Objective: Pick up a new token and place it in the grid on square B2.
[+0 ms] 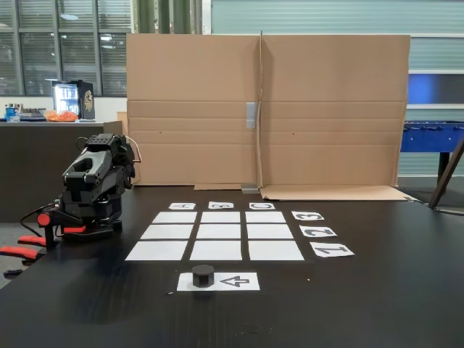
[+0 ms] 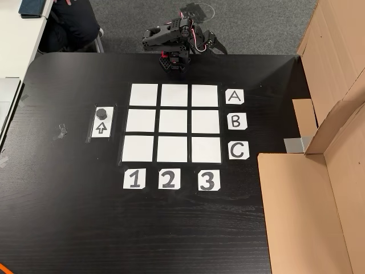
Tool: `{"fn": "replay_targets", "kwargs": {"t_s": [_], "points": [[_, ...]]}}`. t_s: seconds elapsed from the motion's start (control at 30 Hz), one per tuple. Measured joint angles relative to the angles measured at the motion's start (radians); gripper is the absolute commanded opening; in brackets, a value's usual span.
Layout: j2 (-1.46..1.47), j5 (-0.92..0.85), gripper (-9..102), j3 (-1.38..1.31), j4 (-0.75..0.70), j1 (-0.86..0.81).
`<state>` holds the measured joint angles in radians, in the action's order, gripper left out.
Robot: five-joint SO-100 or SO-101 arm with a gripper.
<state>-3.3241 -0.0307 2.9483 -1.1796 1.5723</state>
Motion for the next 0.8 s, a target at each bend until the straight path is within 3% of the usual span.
{"fn": "replay_targets", "kwargs": {"t_s": [0.1,0.3,0.8], "points": [[0.057,0.000,15,-0.048,0.104,-0.018],[0.611,0.002,15,-0.245,0.144,-0.026],[0.675,0.008,15,-0.331,0.143,-0.075]]}}
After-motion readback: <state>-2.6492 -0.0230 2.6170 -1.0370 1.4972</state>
